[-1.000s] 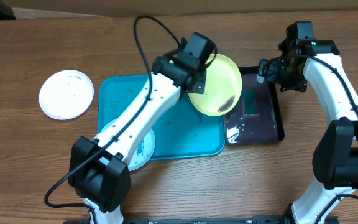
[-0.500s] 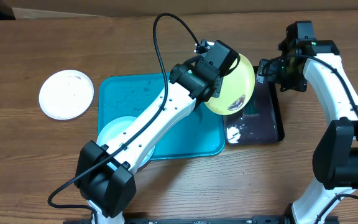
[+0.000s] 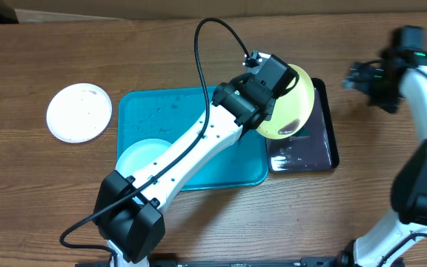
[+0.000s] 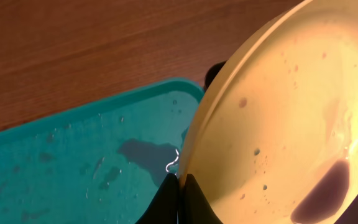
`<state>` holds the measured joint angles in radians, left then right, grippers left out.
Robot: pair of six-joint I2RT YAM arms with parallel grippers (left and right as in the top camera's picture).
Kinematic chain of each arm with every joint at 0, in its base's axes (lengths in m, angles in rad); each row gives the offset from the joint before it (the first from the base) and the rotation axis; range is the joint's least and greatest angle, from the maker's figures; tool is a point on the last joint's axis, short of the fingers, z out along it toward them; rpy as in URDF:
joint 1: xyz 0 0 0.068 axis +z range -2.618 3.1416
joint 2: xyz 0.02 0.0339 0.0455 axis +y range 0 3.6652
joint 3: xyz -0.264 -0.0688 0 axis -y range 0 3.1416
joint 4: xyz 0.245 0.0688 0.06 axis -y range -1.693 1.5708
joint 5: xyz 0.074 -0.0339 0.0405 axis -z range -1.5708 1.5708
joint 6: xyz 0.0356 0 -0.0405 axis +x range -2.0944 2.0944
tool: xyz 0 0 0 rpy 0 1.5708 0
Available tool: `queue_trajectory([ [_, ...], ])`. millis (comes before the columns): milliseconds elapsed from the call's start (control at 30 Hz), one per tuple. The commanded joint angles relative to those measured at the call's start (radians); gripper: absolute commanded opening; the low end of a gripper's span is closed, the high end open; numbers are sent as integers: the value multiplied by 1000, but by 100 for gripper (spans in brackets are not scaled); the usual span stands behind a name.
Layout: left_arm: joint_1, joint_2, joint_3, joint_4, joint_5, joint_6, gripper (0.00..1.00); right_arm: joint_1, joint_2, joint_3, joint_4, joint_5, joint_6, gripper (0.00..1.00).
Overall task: Clean dirty plates on tray and stack at the side
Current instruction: 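Tilt the yellow plate over the black tray with the left gripper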
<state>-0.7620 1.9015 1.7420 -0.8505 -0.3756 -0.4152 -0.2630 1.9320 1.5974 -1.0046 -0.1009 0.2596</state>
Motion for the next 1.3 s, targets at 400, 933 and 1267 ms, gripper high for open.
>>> queue_trajectory([
  [400,-135,2,41,164,-360,196,4,-324,-23,18,1,-31,29,100],
  [933,-336,2,41,361,-778,640,4,-333,-23,18,4,-31,29,100],
  [1267,-417,2,41,634,-919,960,4,-333,-23,18,4,-31,29,100],
])
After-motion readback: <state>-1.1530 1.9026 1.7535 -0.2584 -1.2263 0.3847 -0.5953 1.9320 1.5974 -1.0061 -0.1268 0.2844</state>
